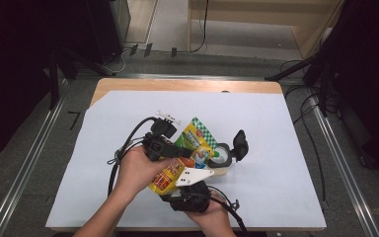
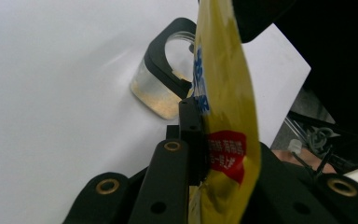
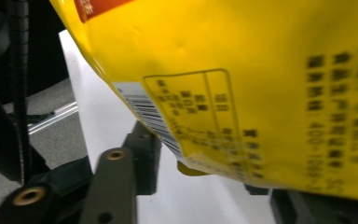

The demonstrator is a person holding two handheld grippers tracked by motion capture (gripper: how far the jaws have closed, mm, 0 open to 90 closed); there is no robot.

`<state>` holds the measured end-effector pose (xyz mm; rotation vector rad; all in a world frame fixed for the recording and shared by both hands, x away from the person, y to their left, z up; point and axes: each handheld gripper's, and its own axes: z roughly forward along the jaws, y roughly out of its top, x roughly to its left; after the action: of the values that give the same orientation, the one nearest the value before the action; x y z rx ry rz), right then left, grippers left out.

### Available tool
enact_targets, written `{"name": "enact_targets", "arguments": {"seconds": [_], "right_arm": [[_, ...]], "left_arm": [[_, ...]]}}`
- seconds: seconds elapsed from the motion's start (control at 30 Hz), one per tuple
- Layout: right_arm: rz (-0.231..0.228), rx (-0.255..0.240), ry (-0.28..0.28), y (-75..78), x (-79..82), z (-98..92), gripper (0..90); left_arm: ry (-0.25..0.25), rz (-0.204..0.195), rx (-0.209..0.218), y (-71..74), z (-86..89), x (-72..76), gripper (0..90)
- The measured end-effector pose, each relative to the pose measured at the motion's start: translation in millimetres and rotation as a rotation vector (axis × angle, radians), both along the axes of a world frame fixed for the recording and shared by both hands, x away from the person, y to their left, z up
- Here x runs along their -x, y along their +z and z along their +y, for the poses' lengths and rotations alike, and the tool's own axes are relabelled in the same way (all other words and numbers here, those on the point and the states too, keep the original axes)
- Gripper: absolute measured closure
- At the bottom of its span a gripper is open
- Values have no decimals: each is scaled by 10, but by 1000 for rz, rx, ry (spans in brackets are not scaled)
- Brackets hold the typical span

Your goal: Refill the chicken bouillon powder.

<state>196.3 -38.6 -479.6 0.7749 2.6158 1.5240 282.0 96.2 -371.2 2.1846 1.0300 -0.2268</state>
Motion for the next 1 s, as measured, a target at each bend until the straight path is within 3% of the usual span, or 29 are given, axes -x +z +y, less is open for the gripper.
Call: {"name": "enact_targets", "arguments": {"seconds": [0.13, 0.3, 0.53, 0.67, 0.7, 0.87, 0.93, 1.0], "right_arm": [[7, -16, 9, 16, -19, -47, 658], [9, -29, 10, 30, -25, -76, 668], [52, -87, 34, 52, -71, -129, 673], [73, -119, 51, 57, -86, -147, 673], [79, -134, 58, 68, -92, -164, 673], [100, -163, 74, 92, -106, -194, 673], [110, -166, 75, 108, -104, -192, 673], [131, -176, 77, 100, -103, -190, 672]], "left_arm": [[-17, 4, 24, 2, 11, -20, 861], [-35, 8, 25, -9, 26, -41, 821], [-121, -49, 17, 13, 27, -34, 769], [-143, -45, 28, 30, 35, -41, 716], [-168, -47, 45, 38, 51, -52, 702], [-189, -28, 63, 41, 55, -70, 665], [-161, 8, 52, 17, 27, -79, 677], [-149, 17, 40, 9, 17, -82, 690]]}}
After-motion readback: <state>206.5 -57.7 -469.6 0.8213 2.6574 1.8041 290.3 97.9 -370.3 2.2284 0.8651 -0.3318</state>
